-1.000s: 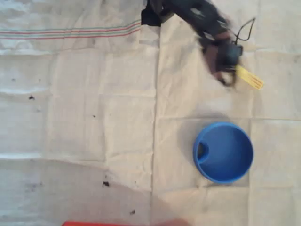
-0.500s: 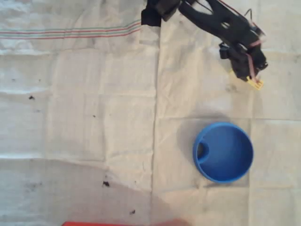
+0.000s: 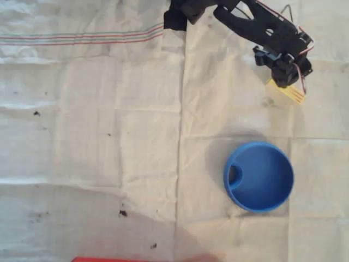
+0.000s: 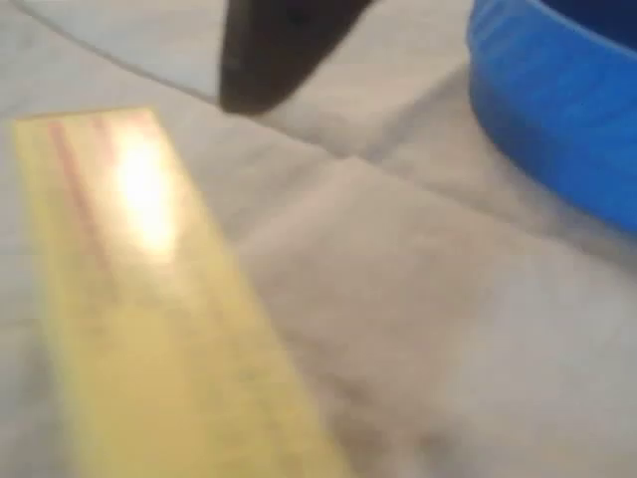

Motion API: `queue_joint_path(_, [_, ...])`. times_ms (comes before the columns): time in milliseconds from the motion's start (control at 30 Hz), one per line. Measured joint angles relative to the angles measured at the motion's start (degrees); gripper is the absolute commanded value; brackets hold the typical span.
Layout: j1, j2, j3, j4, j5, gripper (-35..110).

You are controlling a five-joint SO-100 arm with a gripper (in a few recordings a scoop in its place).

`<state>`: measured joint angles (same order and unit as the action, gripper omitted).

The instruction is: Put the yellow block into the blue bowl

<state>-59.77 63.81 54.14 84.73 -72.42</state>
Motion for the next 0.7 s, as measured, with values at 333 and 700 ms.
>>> queue_joint_path(333, [2.81, -3.96, -0.09, 0.00, -4.75, 24])
queue_joint_path(700, [2.72, -7.65, -0.26, -0.09, -4.92, 24])
